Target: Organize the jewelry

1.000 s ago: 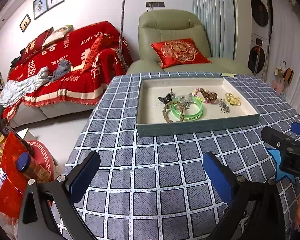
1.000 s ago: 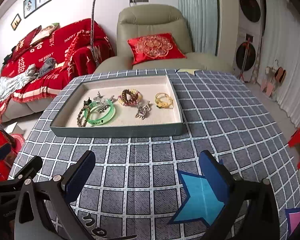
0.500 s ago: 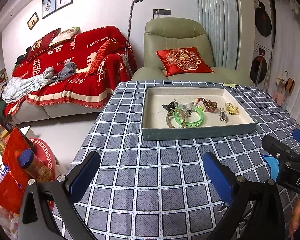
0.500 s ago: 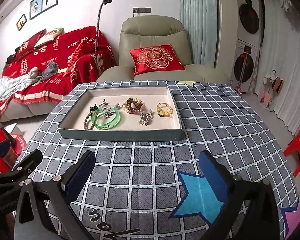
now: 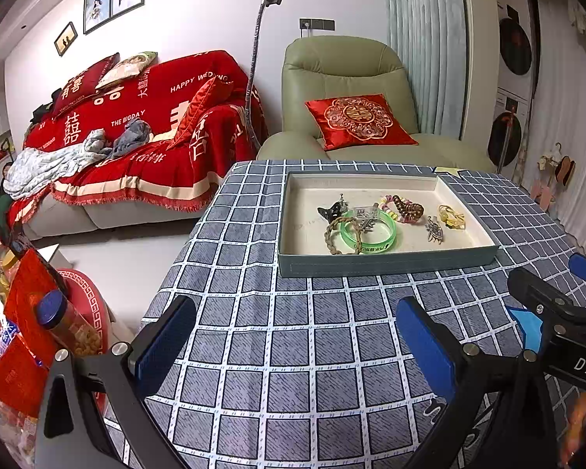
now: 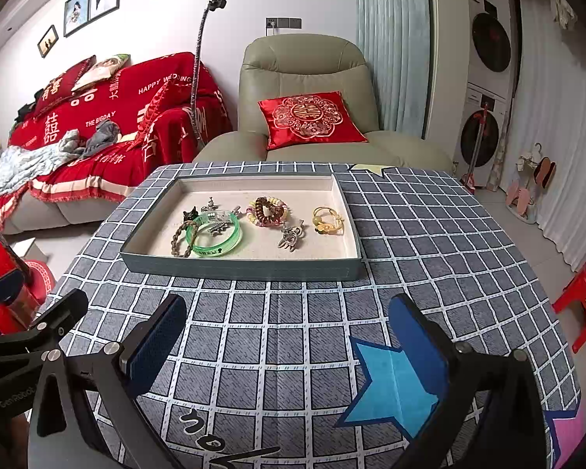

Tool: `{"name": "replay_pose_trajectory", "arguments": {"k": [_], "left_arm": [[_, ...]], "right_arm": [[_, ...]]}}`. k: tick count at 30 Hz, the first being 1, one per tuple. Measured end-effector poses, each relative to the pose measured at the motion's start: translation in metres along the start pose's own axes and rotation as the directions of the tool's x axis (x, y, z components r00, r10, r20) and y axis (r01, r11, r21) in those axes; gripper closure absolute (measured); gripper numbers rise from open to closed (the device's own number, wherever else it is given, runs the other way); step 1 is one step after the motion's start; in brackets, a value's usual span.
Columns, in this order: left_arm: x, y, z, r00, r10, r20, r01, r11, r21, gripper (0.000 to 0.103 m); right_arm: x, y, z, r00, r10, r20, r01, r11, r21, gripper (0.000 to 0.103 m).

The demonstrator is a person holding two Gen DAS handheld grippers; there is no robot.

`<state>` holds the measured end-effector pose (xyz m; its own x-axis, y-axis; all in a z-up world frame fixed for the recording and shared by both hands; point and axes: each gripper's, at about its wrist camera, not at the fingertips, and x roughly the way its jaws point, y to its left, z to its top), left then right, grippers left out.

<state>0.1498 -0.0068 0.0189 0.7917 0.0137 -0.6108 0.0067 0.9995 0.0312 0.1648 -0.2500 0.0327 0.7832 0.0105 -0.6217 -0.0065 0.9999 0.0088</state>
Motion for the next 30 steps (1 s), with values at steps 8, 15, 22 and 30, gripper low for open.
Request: {"name": "replay_pose_trajectory", "arguments": {"k": [8, 15, 22, 30], "left_arm": [[0.0002, 0.0004, 0.0003, 1.0, -0.001, -0.001, 0.001, 1.0, 0.001, 0.0], [0.0004, 0.0001, 0.0004, 1.0, 0.0, -0.002, 0.0, 1.0, 0.001, 0.0], [0.0012, -0.0003, -0.0003, 1.0, 0.001, -0.005, -0.001, 1.0, -0.001, 0.0], [0.0021, 0.0003, -0.0003, 1.0, 0.0, -0.006, 0.0, 1.0, -0.002, 0.0]], "right_arm": [[-0.0001, -0.0009, -0.0002, 1.0, 0.002, -0.001, -0.002, 1.0, 0.001, 0.0], [-0.0003, -0.0016, -0.0001, 1.0, 0.003, -0.002, -0.003, 1.0, 0.004, 0.0], [0.0002, -0.0012, 0.0003, 1.0, 0.004, -0.004, -0.004, 1.0, 0.003, 0.0], [-0.0003, 0.0, -0.0001, 1.0, 0.007, -0.005, -0.007, 1.0, 0.0, 0.0]]}}
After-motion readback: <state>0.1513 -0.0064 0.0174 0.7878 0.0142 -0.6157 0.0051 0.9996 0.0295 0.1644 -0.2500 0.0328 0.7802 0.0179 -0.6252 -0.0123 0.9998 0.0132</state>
